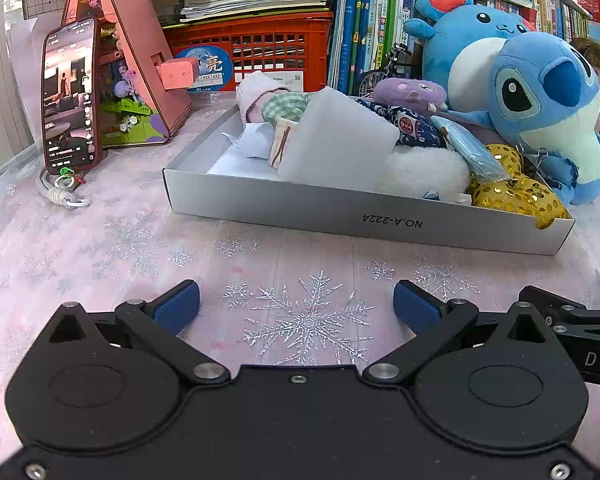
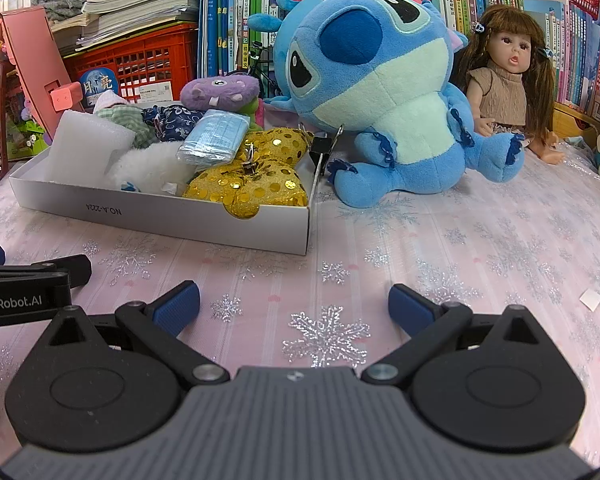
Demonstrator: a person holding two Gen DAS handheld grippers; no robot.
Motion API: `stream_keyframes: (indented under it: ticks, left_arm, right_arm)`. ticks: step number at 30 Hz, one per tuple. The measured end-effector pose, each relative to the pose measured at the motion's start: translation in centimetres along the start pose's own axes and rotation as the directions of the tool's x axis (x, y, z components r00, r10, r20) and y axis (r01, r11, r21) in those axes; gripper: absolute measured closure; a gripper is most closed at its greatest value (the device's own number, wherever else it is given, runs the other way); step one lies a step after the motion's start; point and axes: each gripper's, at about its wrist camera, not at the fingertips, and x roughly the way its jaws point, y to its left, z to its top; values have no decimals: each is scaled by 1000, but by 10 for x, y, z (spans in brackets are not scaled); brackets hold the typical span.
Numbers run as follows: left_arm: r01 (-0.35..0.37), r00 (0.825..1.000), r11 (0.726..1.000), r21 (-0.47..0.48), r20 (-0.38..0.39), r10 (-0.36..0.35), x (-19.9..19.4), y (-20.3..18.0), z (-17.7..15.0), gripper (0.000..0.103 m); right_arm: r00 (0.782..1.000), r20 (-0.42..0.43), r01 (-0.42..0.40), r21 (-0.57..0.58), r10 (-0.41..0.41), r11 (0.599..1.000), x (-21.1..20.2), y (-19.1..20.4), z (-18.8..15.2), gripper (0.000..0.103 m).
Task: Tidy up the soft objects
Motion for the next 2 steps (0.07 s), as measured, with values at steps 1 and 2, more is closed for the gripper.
stream_keyframes:
  ticks: [1, 2]
  left_arm:
    - [0, 1000, 1000, 0, 0, 0, 0, 0, 0, 0]
    - [0, 1000, 1000, 0, 0, 0, 0, 0, 0, 0]
  right_arm:
    - [1000, 0, 0, 0, 0, 1000, 0, 0, 0, 0]
    - [1000, 0, 0, 0, 0, 1000, 0, 0, 0, 0]
